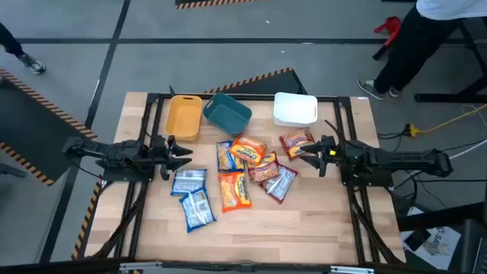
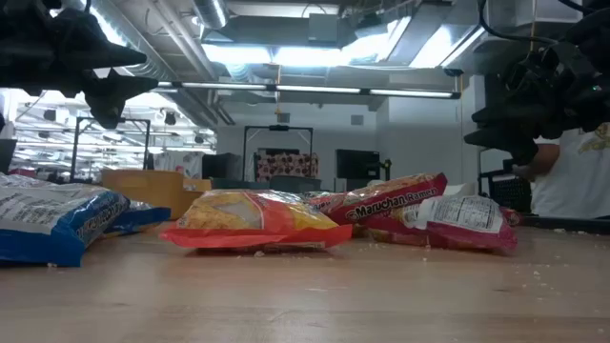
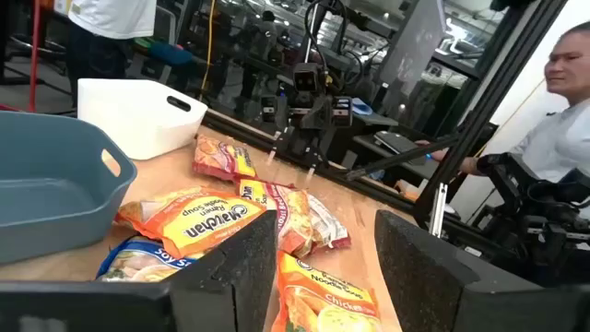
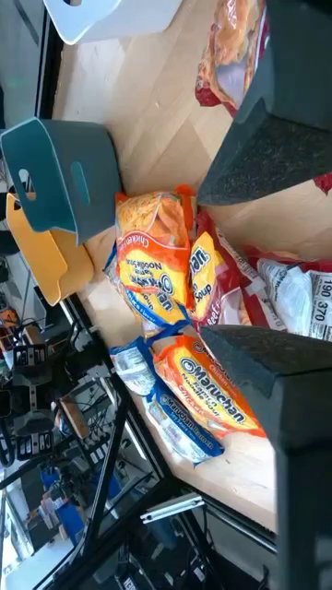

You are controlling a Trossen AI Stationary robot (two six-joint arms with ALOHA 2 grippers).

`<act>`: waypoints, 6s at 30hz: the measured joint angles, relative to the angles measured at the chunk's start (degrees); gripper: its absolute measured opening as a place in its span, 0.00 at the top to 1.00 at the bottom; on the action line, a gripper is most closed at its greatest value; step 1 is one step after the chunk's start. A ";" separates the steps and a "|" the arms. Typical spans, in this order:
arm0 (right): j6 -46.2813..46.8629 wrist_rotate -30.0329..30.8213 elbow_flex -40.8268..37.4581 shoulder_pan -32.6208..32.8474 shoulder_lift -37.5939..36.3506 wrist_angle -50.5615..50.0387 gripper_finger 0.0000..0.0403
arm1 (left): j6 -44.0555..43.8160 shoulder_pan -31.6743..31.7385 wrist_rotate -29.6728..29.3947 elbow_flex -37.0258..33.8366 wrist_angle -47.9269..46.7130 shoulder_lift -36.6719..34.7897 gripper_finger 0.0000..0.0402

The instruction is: Sort Maruchan noodles

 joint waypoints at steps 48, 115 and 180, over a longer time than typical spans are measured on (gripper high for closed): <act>17.35 -15.38 -0.09 0.00 0.00 1.52 0.48 | 0.00 0.00 -0.08 0.00 0.00 0.00 0.56; 28.28 10.22 0.07 -0.02 0.00 1.64 0.18 | -8.51 0.02 12.11 46.16 -69.98 42.28 0.43; 25.46 7.45 0.04 0.00 0.00 1.22 0.19 | -37.97 2.32 15.48 30.12 -42.71 66.58 0.82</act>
